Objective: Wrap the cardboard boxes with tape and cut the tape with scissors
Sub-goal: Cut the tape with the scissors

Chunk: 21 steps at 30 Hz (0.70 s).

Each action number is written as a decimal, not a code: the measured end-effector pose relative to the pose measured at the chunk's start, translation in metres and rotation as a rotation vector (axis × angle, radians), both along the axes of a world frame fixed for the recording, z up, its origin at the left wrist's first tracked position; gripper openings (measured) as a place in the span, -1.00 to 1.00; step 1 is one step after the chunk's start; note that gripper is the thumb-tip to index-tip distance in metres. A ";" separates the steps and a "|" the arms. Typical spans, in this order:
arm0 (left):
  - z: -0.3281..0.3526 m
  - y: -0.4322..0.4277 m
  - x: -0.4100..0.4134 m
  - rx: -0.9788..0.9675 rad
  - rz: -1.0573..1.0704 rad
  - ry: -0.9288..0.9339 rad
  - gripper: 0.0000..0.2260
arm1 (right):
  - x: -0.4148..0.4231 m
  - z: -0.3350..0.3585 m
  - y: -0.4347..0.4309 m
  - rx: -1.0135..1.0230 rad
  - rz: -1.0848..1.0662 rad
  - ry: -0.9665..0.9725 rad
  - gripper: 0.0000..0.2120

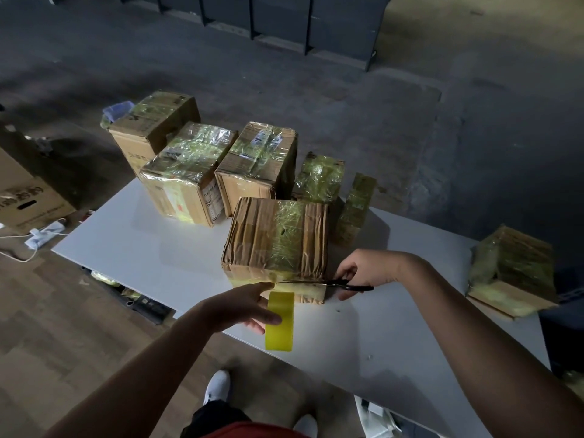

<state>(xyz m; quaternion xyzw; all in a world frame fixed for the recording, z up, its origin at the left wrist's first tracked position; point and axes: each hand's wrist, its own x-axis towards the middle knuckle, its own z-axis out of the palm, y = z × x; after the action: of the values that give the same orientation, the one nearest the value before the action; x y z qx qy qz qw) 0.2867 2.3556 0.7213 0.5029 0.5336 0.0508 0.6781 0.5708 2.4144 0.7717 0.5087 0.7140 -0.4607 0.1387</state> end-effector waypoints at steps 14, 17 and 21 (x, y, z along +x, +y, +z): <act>-0.005 0.006 -0.004 -0.054 0.011 -0.070 -0.12 | 0.026 0.011 -0.006 -0.056 -0.016 -0.108 -0.81; -0.003 0.006 -0.004 -0.029 -0.017 -0.058 -0.12 | 0.029 0.010 -0.007 -0.070 -0.031 -0.118 -0.81; -0.002 0.006 -0.003 -0.032 -0.013 -0.063 -0.12 | 0.019 0.005 -0.007 -0.089 -0.047 -0.076 -0.73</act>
<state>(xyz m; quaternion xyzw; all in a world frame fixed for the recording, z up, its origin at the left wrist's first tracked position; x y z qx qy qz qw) 0.2835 2.3615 0.7190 0.4934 0.5094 0.0538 0.7029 0.5895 2.4073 0.7762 0.5358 0.6750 -0.4753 0.1772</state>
